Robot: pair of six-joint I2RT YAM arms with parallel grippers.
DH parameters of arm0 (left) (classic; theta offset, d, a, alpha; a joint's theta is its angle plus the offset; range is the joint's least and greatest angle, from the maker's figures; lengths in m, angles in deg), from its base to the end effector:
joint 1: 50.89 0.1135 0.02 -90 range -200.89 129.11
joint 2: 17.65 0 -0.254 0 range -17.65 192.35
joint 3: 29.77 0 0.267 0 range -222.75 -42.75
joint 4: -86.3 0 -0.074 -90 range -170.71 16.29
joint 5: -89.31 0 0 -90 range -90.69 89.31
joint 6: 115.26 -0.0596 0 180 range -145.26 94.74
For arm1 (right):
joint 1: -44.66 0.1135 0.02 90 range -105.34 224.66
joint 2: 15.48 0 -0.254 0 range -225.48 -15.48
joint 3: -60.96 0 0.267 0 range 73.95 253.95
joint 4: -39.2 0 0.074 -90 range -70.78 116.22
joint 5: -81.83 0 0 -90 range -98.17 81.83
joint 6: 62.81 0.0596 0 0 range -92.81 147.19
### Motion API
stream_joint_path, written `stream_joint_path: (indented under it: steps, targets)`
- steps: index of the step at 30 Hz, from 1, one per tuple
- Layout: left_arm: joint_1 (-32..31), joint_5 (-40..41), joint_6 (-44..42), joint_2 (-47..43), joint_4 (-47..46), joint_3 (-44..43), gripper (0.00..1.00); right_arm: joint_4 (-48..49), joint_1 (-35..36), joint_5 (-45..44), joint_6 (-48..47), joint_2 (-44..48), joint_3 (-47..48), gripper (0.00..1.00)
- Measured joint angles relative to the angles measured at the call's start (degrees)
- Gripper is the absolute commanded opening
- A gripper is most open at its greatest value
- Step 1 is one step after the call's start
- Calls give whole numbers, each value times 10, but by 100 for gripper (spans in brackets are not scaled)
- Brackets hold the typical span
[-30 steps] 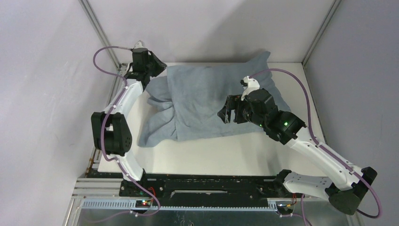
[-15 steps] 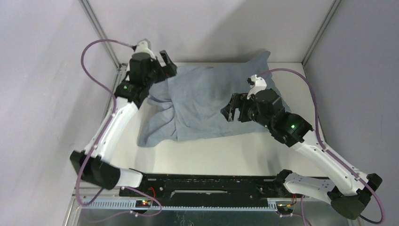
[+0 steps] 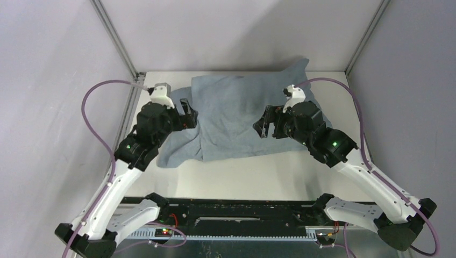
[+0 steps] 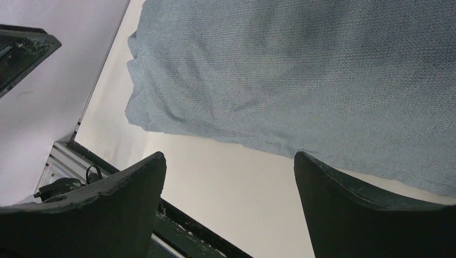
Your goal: Put the pillow into the pillowcase
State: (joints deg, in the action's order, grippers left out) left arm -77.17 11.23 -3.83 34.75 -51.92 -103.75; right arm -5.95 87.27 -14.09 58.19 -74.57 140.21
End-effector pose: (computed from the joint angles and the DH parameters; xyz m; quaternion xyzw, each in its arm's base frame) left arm 0.2184 -0.0941 0.3673 -0.0248 0.8175 -0.1523 0.5549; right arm 0.1962 0.1722 0.3671 -0.0576 0.8407 0.2866 0.4558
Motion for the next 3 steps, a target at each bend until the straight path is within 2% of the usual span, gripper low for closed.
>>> stream_joint_path:
  steps: [3]
  targets:
    - [0, 0, -9, -28, 2, 16, 98, 1, 0, 0, 0, -1, 0, 91]
